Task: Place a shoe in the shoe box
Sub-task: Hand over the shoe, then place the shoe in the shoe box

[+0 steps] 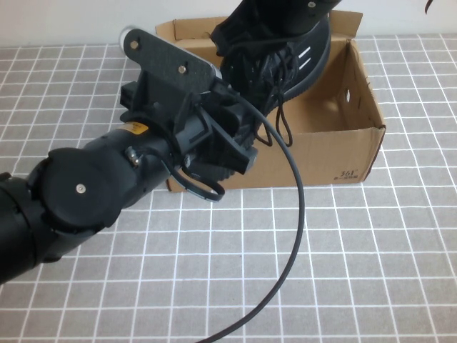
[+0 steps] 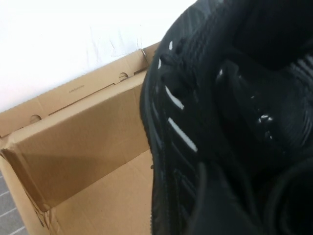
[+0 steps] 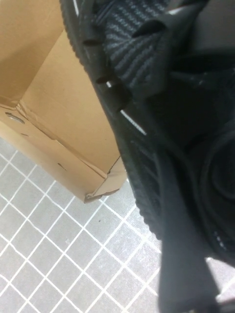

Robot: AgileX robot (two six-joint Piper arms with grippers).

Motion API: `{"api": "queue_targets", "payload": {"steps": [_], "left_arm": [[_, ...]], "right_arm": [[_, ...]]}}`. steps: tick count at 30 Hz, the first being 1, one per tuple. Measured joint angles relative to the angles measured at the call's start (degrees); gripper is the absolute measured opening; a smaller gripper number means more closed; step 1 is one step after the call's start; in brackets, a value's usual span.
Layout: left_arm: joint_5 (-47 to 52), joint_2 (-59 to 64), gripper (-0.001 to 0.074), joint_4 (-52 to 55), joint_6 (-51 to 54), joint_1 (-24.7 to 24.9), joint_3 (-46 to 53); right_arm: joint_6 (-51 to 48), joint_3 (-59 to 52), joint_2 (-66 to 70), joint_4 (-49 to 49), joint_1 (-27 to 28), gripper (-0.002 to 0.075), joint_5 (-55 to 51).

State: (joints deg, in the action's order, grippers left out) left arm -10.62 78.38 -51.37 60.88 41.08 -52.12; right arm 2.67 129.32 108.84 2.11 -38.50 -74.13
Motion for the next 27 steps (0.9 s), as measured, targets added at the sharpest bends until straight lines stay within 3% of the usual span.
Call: {"api": "queue_targets", "payload": {"steps": [10, 14, 20, 27], "left_arm": [[-0.18, 0.00, 0.0066, 0.00, 0.24, 0.00, -0.08], [-0.18, 0.03, 0.0054, -0.13, 2.71, 0.00, -0.08], [0.92, 0.38, 0.0043, -0.24, 5.45, 0.00, -0.08], [1.21, 0.59, 0.0038, -0.24, 5.82, 0.00, -0.08]], "right_arm": [[-0.04, 0.00, 0.00, -0.38, 0.00, -0.0003, -0.26], [-0.04, 0.00, 0.00, -0.56, 0.00, 0.0054, -0.26], [-0.04, 0.09, 0.00, -0.56, 0.00, 0.0201, 0.69], [-0.04, 0.09, -3.30, -0.56, 0.00, 0.0228, 0.95]]}}
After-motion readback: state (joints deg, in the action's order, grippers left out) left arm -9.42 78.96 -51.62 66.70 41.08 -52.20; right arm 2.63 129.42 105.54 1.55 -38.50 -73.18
